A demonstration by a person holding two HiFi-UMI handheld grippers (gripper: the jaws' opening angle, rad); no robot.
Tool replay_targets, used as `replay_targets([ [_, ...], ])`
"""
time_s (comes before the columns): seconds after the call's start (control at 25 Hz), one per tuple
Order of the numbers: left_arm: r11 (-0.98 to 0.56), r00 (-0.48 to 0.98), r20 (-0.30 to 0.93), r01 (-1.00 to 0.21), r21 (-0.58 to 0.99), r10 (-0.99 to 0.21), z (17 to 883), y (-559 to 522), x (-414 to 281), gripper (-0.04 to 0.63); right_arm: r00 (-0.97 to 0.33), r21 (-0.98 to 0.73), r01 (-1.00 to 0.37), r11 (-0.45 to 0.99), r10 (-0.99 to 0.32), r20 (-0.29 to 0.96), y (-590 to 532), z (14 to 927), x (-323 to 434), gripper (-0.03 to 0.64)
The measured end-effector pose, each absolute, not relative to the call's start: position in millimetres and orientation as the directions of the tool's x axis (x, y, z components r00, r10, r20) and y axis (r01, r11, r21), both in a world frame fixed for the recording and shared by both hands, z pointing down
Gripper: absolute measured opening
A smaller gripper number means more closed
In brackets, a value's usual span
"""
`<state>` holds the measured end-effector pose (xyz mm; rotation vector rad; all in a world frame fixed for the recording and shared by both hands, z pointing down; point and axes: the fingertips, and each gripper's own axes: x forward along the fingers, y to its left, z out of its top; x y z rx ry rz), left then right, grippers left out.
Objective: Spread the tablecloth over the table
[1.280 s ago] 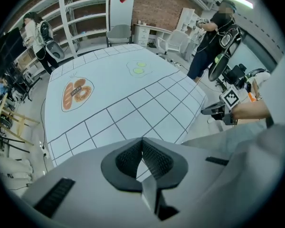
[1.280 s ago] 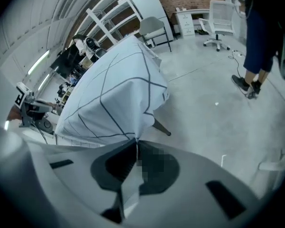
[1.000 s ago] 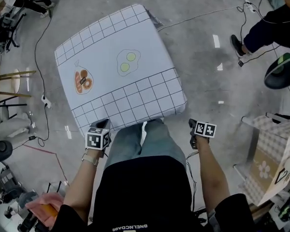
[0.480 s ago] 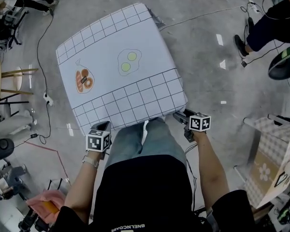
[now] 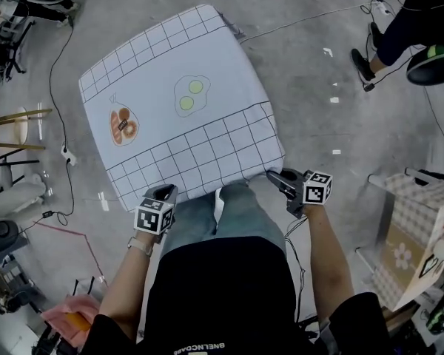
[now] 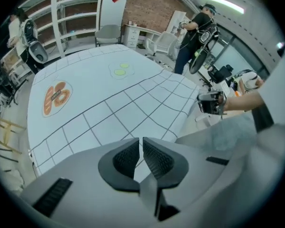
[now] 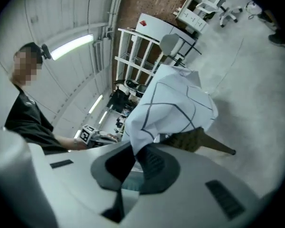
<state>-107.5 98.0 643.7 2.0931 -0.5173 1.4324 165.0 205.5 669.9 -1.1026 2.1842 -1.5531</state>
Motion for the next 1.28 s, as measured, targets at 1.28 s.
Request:
replay_targets([
  [1.28, -0.565, 0.604, 0.766, -0.561, 0.605, 0.221, 691.1, -14.2, -79.2, 0.015, -0.526, -0.392, -0.848, 0.358, -0.475, 0.705, 4.8, 612.5, 130.8, 0.178],
])
